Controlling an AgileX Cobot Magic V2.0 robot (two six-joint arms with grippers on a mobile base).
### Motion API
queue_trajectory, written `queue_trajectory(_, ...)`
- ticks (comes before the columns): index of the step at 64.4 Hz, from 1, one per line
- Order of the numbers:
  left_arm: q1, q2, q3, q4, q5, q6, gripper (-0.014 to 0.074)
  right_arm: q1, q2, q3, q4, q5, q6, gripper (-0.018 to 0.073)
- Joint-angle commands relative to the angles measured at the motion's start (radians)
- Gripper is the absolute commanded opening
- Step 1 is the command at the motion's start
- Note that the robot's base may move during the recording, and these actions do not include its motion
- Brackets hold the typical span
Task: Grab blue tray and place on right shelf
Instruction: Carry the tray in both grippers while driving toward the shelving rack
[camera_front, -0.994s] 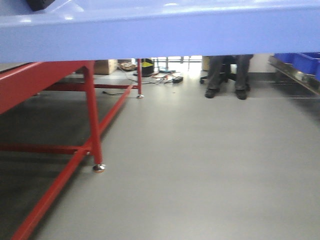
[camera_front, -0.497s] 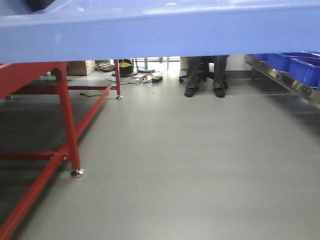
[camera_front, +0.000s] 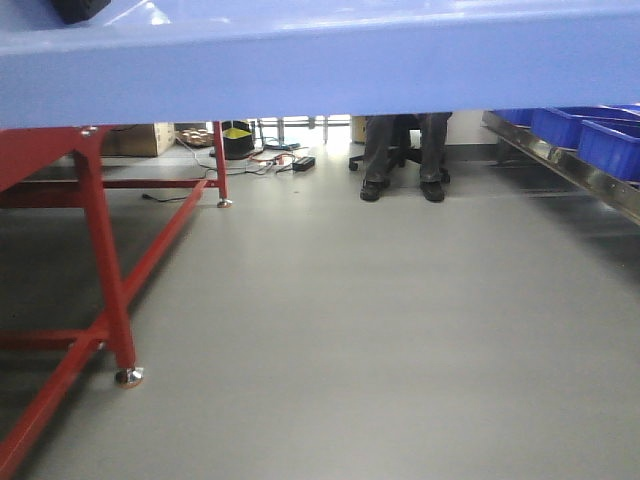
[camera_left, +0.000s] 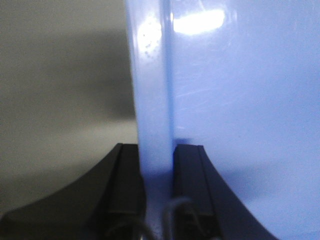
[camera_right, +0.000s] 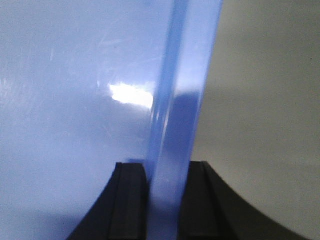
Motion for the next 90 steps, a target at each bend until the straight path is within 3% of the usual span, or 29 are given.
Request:
queue_trajectory(1, -0.009, -0.027, -0.021, 0.032, 0.072, 0.031, -0.0048, -0.001, -0.017, -0.031, -0.07, -0.058, -0.028, 0.0057)
queue_trajectory(90, -0.009, -0.027, -0.021, 0.011, 0.072, 0.031, -0.0048, -0.001, -0.017, -0.031, -0.07, -0.057, -0.028, 0.0057)
